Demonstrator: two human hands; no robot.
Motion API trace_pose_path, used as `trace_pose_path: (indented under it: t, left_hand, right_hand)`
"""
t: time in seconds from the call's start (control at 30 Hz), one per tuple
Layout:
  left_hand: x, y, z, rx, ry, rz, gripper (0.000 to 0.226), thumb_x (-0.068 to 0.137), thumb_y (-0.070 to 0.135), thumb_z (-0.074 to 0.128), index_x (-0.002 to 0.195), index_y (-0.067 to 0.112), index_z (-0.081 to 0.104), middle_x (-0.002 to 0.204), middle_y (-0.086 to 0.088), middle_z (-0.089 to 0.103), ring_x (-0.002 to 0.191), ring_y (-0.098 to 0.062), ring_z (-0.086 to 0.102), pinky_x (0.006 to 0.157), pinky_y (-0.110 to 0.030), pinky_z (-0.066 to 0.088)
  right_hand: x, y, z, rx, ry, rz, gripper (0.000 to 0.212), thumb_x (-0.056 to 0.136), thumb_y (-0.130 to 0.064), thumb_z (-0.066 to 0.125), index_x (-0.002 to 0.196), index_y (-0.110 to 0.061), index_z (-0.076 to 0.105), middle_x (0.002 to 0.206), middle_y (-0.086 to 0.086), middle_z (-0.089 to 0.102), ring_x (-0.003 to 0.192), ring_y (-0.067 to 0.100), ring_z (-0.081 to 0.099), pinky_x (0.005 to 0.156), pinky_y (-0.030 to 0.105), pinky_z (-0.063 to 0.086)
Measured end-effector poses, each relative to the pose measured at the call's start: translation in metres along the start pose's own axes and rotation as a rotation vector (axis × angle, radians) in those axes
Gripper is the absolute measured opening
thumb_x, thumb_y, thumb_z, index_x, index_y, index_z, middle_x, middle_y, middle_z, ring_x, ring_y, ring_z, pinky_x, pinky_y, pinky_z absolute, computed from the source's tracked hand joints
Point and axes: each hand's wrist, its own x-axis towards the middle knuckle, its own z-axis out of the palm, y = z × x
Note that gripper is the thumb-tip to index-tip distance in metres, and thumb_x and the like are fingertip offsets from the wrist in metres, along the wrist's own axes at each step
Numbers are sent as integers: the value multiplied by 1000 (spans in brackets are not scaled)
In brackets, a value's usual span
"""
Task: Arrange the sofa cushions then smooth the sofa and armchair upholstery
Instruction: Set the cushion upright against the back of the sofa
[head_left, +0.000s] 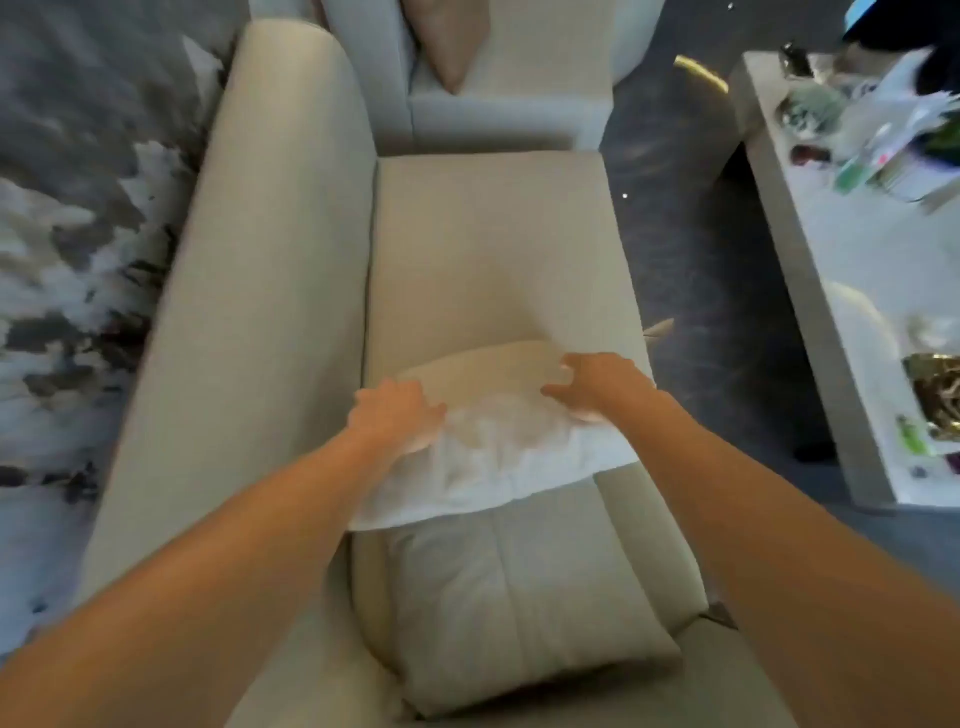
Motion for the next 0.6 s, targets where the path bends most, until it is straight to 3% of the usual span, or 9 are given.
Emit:
trace_pose_path:
  t: [0.1, 0.17, 0.23, 0.3, 0.4, 0.53, 0.6]
  left_hand:
    - [63, 4, 37, -142, 50, -197, 88, 78, 80, 39, 144, 23, 30, 146, -17, 33, 129, -48, 34, 104, -56, 36]
    - [100, -4, 62, -199, -3, -284, 111, 67, 92, 37, 152, 26, 9, 152, -23, 26, 135, -48, 30, 108, -56, 30]
    - [125, -17, 74, -265, -36, -343, 118, 66, 93, 38, 153, 23, 2, 153, -25, 27, 139, -44, 28, 109, -53, 29]
    - [136, -28, 72, -346, -2, -331, 105, 78, 82, 42, 151, 12, 19, 150, -22, 38, 135, -41, 36, 107, -47, 34]
    - [136, -28, 48, -403, 94, -230, 60, 98, 50, 43, 127, -1, 54, 133, -27, 54, 124, -42, 49, 97, -42, 42]
    - [149, -15, -37, -499, 275, -33, 41, 102, 31, 41, 112, 0, 66, 122, -26, 63, 116, -40, 54, 91, -40, 42]
    - [162, -14, -93, -443, 432, 55, 43, 100, 36, 43, 111, 2, 67, 117, -26, 65, 112, -42, 57, 89, -42, 46]
  right_hand:
    - [46, 10, 38, 87, 15, 133, 80, 73, -85, 35, 145, -51, 27, 151, 7, 35, 140, 45, 26, 108, 72, 18]
    - [74, 16, 75, 230, 57, 202, 88, 62, -94, 25, 143, -59, 19, 151, 12, 36, 137, 48, 31, 109, 72, 21]
    - [96, 18, 99, 334, 124, 257, 92, 57, -99, 21, 140, -61, 16, 146, 19, 44, 129, 50, 42, 108, 67, 30]
    - [102, 20, 106, 343, 187, 274, 93, 56, -101, 20, 139, -58, 19, 137, 21, 51, 121, 49, 49, 104, 64, 37]
    - [97, 15, 86, 429, 196, 258, 94, 61, -96, 31, 140, -45, 31, 129, 19, 58, 115, 45, 54, 100, 57, 44]
    - [101, -13, 37, 611, 291, 223, 80, 66, -86, 38, 125, -34, 53, 111, 8, 65, 92, 30, 50, 82, 42, 39]
    - [119, -37, 21, 654, 344, 169, 76, 75, -78, 37, 131, -30, 52, 123, 11, 64, 101, 34, 54, 88, 44, 41]
